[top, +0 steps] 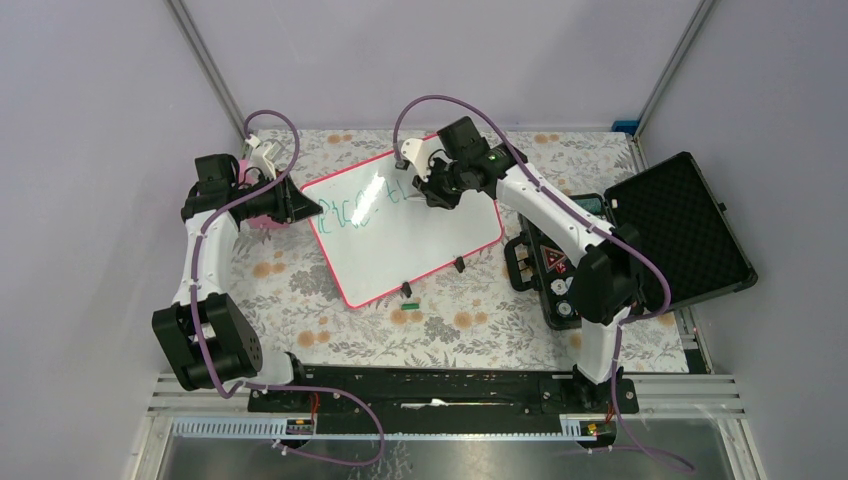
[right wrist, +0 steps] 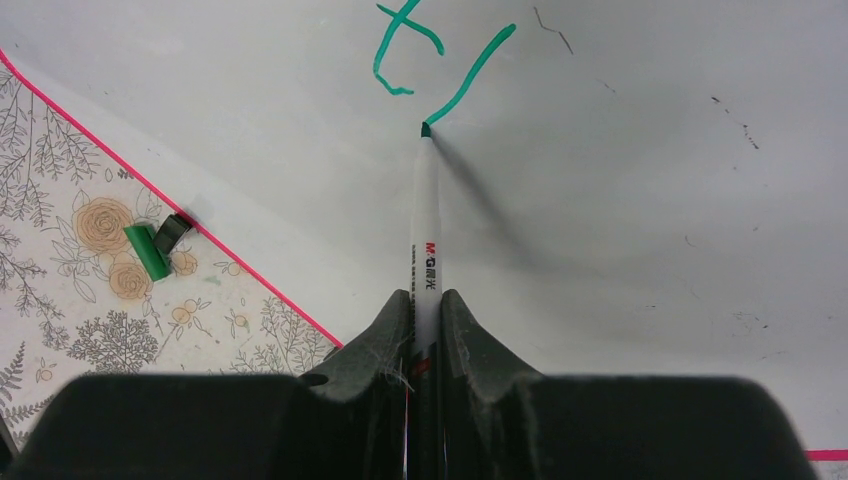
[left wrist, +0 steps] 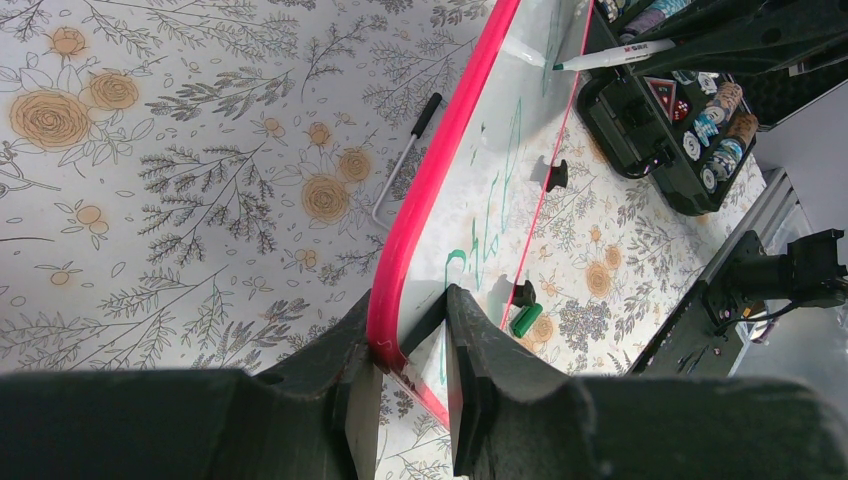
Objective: Write a sentence on the whiteboard
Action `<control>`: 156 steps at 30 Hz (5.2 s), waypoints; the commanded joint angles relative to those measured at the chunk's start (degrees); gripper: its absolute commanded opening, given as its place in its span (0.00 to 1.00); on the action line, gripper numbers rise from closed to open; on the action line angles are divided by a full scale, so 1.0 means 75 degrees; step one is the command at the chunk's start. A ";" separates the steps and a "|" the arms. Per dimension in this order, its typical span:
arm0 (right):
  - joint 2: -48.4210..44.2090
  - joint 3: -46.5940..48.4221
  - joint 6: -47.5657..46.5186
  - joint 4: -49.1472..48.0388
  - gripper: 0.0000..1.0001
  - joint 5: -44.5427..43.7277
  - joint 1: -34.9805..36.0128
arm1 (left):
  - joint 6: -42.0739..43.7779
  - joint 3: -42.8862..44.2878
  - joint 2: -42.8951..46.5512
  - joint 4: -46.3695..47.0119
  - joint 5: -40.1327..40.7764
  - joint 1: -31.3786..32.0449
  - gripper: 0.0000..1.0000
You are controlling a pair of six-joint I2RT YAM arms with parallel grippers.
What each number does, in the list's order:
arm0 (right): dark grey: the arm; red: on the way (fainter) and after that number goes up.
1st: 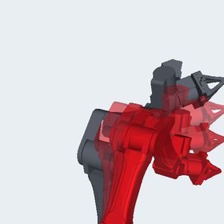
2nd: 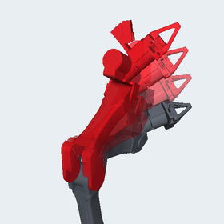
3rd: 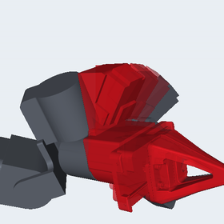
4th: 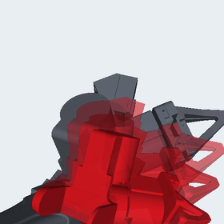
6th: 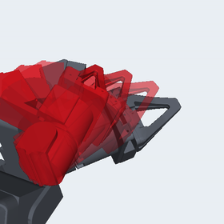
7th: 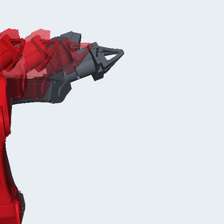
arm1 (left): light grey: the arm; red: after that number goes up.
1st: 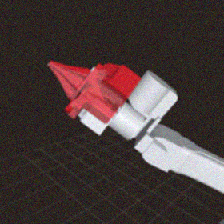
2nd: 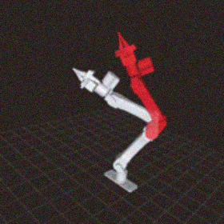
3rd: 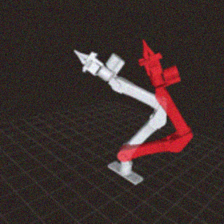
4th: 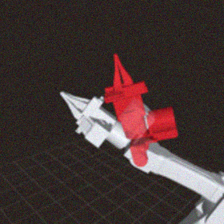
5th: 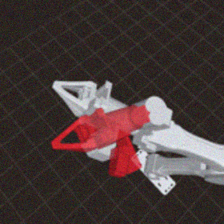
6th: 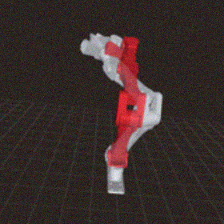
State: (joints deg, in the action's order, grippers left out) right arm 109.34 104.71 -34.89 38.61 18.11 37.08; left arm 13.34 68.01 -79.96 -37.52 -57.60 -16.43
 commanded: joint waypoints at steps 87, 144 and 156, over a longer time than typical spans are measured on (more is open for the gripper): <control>-0.0004 0.0536 -0.0017 -0.0101 0.00 -0.0177 -0.0515 | 0.0693 0.0038 0.0279 0.0256 0.0286 0.0089 0.00; -0.0618 -0.0906 0.0005 -0.0150 0.00 0.0173 -0.0308 | 0.0728 -0.0033 0.0296 0.0256 0.0264 0.0082 0.00; -0.0489 -0.0259 0.0153 -0.0046 0.00 0.0331 0.0027 | 0.0738 -0.0063 0.0321 0.0256 0.0301 0.0084 0.00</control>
State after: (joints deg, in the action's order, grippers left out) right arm 107.07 98.32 -34.59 38.28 19.16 36.58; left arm 14.22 67.85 -79.55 -38.04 -57.60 -16.32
